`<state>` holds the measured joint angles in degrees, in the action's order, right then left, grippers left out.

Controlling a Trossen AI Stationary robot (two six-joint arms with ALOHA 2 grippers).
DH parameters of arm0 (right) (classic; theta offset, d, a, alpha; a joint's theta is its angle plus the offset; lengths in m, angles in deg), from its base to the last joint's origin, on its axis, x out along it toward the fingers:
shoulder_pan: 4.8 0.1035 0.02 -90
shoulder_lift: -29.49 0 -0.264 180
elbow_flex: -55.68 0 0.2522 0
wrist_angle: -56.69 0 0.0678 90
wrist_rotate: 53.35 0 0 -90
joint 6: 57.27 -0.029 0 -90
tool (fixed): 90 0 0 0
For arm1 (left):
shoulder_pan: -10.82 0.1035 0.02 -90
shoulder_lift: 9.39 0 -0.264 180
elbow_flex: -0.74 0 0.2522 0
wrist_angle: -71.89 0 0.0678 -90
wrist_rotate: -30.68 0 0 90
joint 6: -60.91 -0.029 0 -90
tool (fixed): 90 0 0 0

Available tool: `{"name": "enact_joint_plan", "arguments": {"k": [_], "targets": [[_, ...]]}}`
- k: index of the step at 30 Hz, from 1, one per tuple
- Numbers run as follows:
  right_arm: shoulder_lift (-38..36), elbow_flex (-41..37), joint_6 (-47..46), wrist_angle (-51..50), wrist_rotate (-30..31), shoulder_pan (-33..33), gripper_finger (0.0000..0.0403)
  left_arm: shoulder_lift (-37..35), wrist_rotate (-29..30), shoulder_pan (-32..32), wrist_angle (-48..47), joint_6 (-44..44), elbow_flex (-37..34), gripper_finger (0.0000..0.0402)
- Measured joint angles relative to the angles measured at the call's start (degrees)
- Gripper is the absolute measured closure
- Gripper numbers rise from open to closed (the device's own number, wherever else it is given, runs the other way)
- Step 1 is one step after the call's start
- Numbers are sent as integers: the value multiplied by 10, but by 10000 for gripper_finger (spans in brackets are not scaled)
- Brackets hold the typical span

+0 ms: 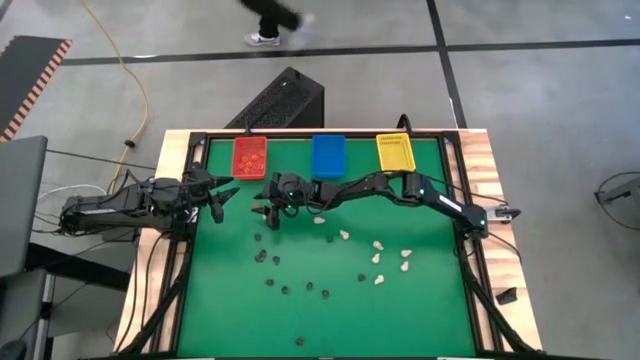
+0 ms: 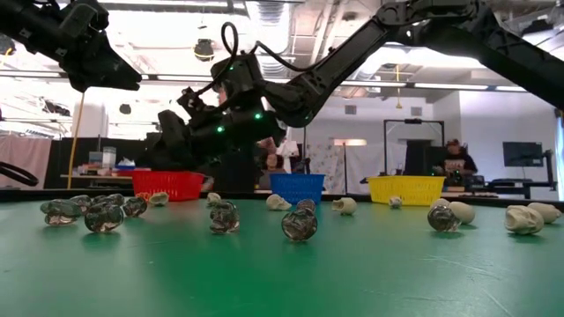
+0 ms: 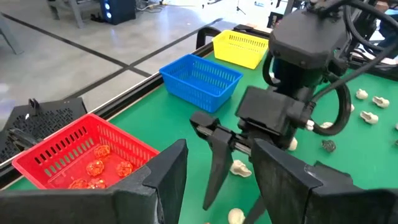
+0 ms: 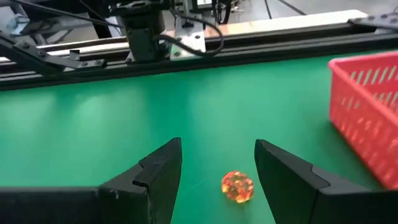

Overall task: Sort Halloween decoration
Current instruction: Put the orange pumpkin toy into the red bin

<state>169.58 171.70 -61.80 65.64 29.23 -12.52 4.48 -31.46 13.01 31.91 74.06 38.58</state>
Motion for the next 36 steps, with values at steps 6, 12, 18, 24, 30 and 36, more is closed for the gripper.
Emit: {"name": "enact_joint_plan", "arguments": {"k": [6, 12, 18, 24, 30, 36], "targets": [[0, 16, -35, 2, 2, 2, 168, 0, 0, 0, 0, 0, 0, 233], [0, 42, -69, 0, 69, 2, 168, 0, 0, 0, 0, 0, 0, 233], [8, 45, -62, 11, 140, 3, 168, 0, 0, 0, 0, 0, 0, 233], [33, 47, -66, 20, 149, 3, 168, 0, 0, 0, 1, 0, 0, 233], [59, 66, -73, 14, 119, 8, 168, 0, 0, 0, 0, 0, 0, 233], [75, 74, -77, -27, 114, 9, 168, 0, 0, 0, 1, -2, 0, 233]]}}
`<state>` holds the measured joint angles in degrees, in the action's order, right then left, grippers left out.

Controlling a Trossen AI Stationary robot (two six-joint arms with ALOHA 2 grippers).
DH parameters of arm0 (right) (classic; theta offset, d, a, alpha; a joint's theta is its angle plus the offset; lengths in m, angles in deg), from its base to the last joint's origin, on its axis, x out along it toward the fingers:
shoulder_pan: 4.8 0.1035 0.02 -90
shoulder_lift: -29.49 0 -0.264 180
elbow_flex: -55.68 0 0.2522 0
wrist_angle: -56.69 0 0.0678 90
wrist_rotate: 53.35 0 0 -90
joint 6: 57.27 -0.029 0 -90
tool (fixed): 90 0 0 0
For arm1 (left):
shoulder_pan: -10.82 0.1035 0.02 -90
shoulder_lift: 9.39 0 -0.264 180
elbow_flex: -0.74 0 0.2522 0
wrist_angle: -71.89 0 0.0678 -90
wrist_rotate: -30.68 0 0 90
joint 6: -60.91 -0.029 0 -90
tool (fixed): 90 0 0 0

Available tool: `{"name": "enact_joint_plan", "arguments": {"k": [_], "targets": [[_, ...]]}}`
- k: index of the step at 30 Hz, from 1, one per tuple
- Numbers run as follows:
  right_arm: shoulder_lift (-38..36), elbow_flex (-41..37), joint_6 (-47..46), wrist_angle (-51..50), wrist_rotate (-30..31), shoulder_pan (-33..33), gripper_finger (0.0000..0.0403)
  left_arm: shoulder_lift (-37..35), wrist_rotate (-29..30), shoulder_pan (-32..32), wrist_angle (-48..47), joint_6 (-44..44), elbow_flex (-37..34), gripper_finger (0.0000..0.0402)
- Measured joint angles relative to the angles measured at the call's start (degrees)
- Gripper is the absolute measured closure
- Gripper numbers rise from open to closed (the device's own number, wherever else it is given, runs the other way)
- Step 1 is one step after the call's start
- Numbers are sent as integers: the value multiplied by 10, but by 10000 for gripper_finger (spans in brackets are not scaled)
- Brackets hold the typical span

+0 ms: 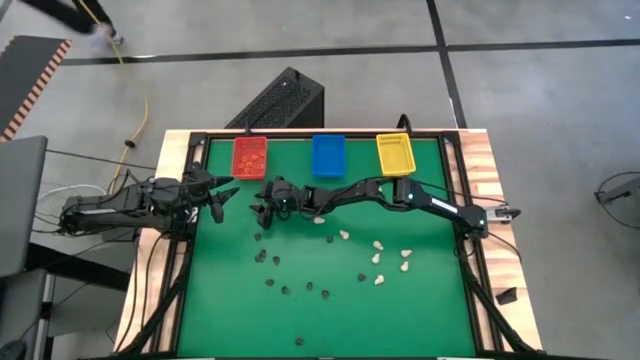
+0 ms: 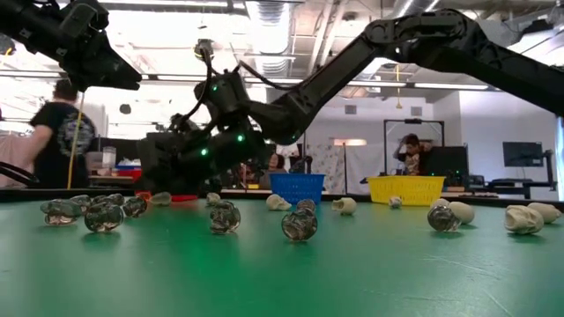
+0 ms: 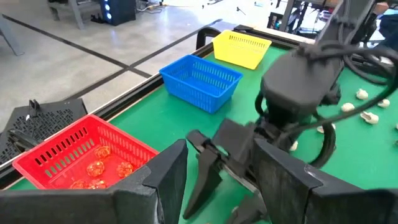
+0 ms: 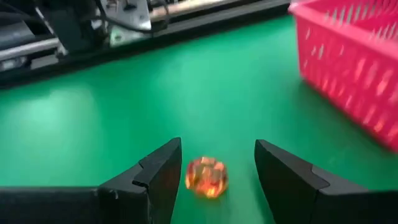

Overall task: Sort Halloween decoration
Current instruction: Put the orange pumpkin toy into the red bin

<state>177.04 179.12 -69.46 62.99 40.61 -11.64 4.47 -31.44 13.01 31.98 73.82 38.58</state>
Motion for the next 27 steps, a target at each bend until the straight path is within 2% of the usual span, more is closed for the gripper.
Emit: {"name": "enact_joint_plan", "arguments": {"k": [14, 27], "targets": [[-2, 1, -5, -42, -42, 3, 168, 0, 0, 0, 0, 0, 0, 233], [-1, 10, 20, -48, -44, 30, 168, 0, 0, 0, 0, 0, 0, 233]]}}
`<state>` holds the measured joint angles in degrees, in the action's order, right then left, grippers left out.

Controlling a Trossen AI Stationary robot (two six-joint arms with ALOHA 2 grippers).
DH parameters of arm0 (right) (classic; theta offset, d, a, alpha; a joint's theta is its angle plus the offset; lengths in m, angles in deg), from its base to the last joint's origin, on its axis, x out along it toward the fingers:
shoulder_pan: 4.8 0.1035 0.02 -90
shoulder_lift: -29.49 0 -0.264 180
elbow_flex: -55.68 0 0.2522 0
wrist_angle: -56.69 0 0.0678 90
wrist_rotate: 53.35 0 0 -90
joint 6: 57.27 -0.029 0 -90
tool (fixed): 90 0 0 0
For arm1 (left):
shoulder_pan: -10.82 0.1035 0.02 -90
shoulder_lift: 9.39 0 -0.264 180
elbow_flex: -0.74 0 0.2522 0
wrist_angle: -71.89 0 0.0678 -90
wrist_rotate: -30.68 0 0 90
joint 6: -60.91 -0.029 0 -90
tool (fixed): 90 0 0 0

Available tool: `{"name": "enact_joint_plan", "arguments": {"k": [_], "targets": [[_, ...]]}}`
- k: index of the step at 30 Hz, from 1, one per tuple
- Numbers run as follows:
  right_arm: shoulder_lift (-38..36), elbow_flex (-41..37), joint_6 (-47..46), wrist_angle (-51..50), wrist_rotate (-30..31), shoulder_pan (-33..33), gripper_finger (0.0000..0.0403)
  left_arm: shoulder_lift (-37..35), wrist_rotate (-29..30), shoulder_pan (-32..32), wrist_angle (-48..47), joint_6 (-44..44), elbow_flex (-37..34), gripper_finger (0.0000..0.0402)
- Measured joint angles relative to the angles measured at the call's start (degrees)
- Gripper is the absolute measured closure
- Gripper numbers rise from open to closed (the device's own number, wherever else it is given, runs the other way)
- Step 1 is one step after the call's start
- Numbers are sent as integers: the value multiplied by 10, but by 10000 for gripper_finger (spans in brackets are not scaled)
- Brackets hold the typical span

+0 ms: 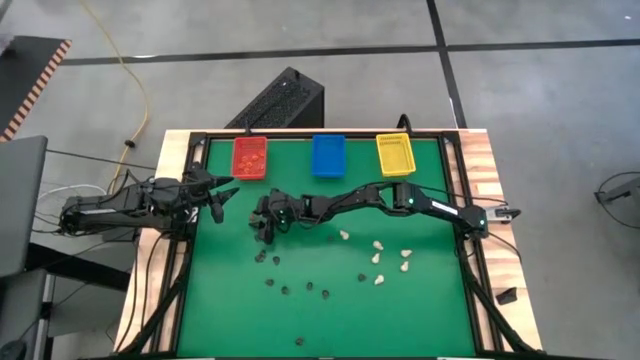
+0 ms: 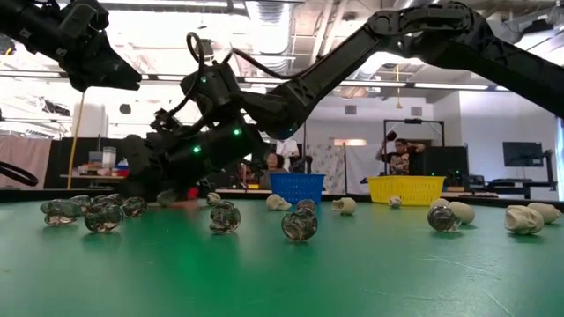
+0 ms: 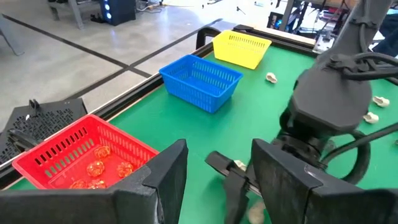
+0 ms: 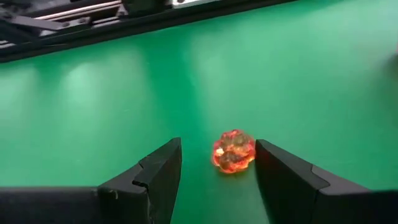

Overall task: Sort Halloween decoration
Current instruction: Put the orange pumpkin toy into the red bin

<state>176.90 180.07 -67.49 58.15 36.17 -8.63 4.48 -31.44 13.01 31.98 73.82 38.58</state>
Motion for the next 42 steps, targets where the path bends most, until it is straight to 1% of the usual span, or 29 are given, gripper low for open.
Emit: {"name": "enact_joint_plan", "arguments": {"k": [17, 23, 32, 39, 42], "targets": [[0, 1, 2, 11, 5, -21, 168, 0, 0, 0, 0, 0, 0, 233], [0, 1, 2, 5, 4, -16, 172, 0, 0, 0, 0, 0, 0, 233], [0, 1, 2, -14, 5, -17, 225, 0, 0, 0, 0, 0, 0, 233], [0, 2, 0, -14, 6, -17, 289, 0, 0, 0, 0, 0, 0, 233], [0, 2, 0, -13, 6, -17, 309, 0, 0, 0, 0, 0, 0, 233]]}}
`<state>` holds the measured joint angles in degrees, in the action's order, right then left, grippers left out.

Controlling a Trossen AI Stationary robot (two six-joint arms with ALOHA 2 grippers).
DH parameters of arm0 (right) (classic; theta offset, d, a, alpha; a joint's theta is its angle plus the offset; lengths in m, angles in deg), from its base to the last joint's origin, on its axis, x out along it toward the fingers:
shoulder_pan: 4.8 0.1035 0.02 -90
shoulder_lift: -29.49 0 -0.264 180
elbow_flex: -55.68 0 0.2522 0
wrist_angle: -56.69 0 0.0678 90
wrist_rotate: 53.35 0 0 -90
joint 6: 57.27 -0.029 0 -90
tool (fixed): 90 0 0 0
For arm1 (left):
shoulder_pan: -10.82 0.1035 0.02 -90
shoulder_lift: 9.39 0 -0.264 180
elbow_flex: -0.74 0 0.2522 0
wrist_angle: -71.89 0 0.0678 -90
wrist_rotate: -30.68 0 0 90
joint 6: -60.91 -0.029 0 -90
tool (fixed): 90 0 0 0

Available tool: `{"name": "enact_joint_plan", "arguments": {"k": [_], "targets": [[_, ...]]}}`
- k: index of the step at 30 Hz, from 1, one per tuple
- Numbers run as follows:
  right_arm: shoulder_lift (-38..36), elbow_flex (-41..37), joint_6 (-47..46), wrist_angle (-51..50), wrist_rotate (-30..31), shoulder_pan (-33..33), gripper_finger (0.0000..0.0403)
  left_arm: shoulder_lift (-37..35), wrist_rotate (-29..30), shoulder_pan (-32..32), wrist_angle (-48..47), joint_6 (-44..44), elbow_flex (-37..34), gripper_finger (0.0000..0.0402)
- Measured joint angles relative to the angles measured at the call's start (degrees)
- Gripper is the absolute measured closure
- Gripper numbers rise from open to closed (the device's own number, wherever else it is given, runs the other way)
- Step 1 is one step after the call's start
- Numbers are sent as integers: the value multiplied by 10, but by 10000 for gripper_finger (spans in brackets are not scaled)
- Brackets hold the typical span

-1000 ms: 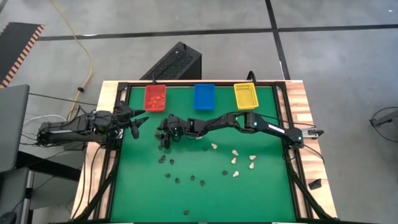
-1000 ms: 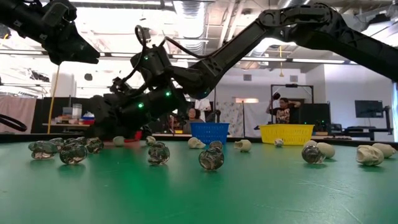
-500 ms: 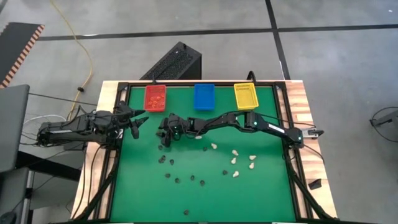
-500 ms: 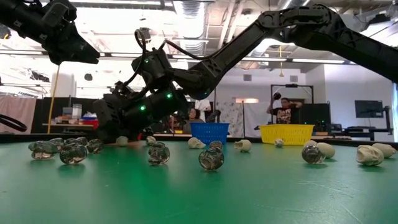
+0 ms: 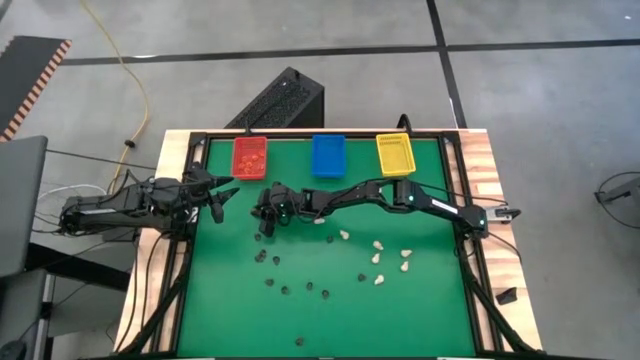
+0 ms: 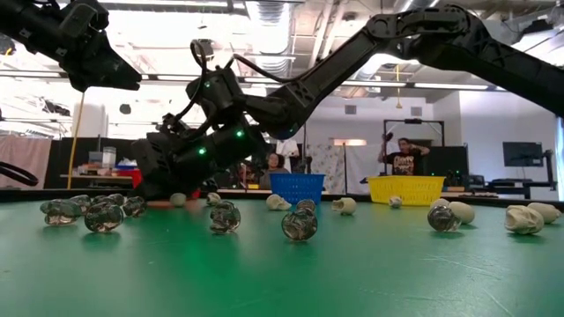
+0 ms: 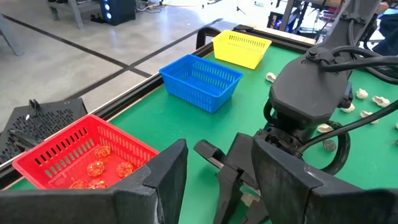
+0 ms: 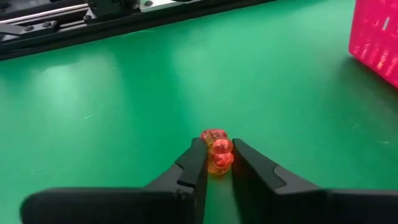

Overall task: Sort Halloween decoration
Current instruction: Put the orange pumpkin toy into the red bin

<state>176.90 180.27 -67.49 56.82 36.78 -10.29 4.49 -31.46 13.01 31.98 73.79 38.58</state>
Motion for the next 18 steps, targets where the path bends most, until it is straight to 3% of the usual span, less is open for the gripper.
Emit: {"name": "enact_joint_plan", "arguments": {"k": [5, 18], "targets": [[0, 0, -4, 0, 0, 0, 329, 0, 0, 0, 0, 0, 0, 233], [-5, -1, -18, -2, -1, -2, 333, 0, 0, 0, 0, 0, 0, 233]]}}
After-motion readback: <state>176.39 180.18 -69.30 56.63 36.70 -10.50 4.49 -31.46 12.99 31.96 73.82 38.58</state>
